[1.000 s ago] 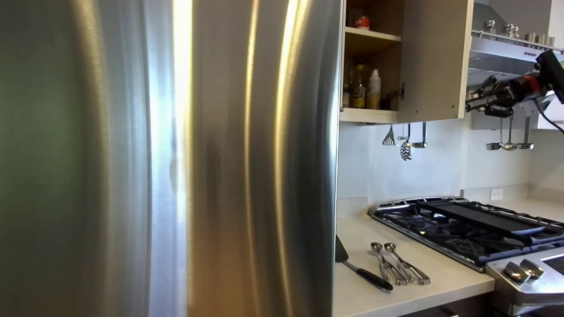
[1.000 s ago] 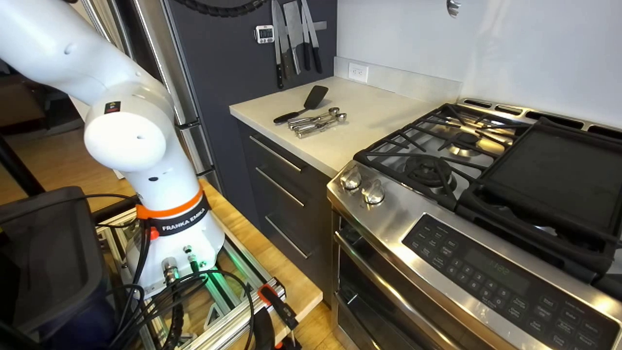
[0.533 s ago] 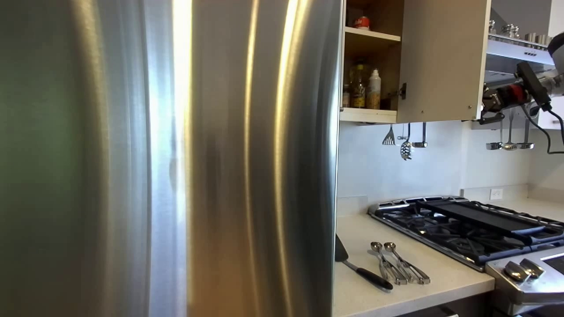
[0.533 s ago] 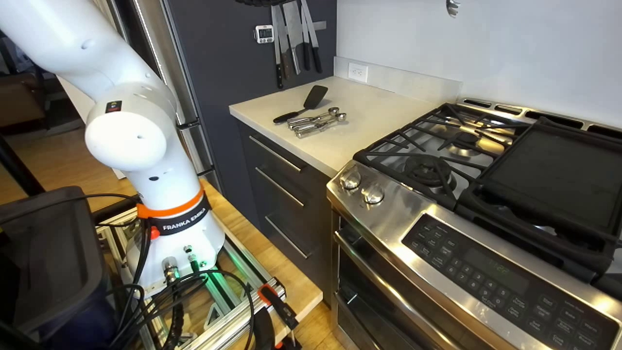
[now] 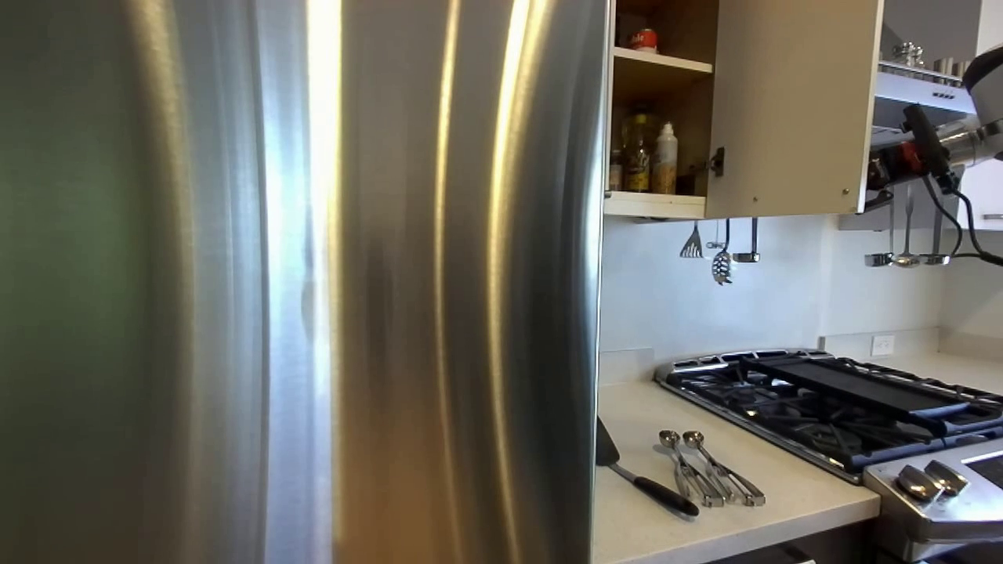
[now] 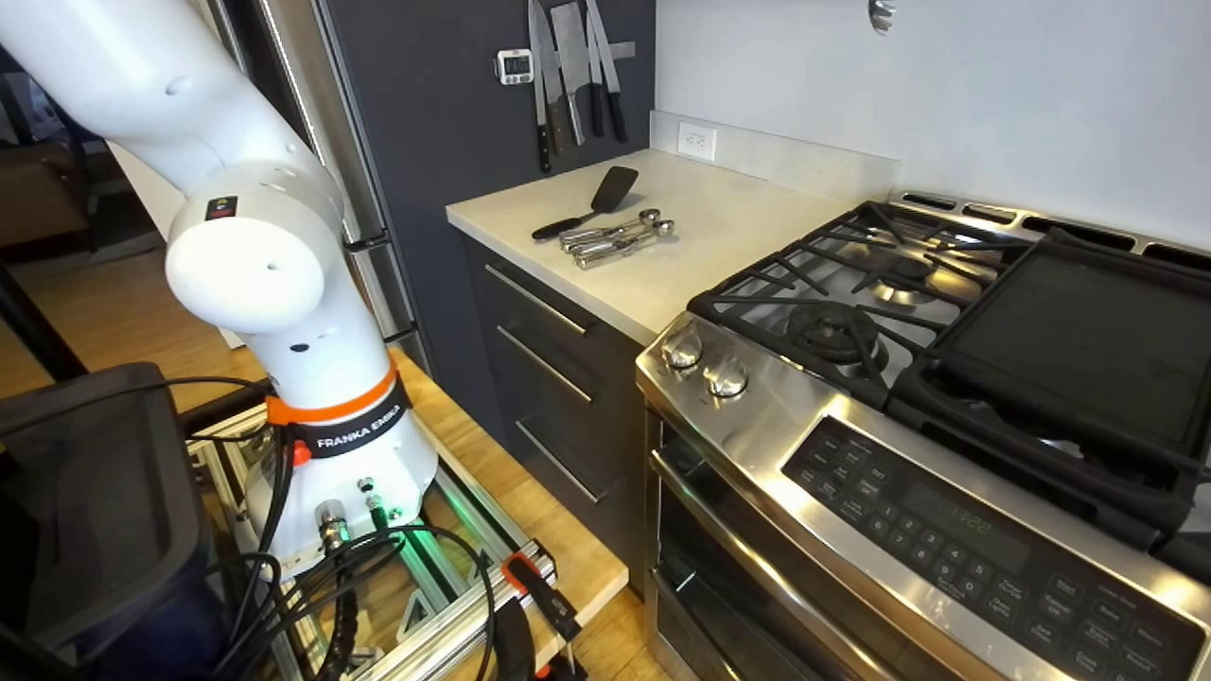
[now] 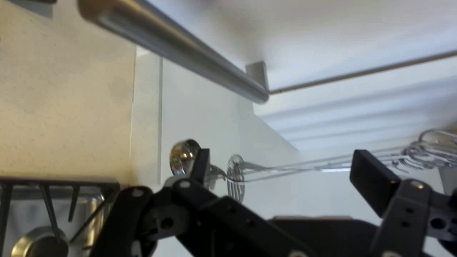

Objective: Open the top right cupboard door

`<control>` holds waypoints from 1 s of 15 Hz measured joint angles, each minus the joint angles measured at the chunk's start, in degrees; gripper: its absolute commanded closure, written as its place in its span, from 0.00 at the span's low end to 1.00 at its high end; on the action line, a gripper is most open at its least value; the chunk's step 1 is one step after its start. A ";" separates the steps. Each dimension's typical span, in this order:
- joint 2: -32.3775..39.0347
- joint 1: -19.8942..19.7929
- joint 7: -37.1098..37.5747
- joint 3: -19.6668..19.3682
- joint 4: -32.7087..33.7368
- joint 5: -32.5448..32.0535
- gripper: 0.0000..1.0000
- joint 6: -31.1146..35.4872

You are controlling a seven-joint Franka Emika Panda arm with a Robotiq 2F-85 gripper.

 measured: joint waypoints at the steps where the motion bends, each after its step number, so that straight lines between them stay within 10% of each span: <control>1: -0.32 -0.01 0.02 0.48 0.04 -0.43 0.00 4.12; 8: -2.94 -0.23 0.00 2.48 -0.12 -13.54 0.00 23.96; 15: -9.04 -0.81 -1.85 3.06 -3.12 -36.82 0.00 25.05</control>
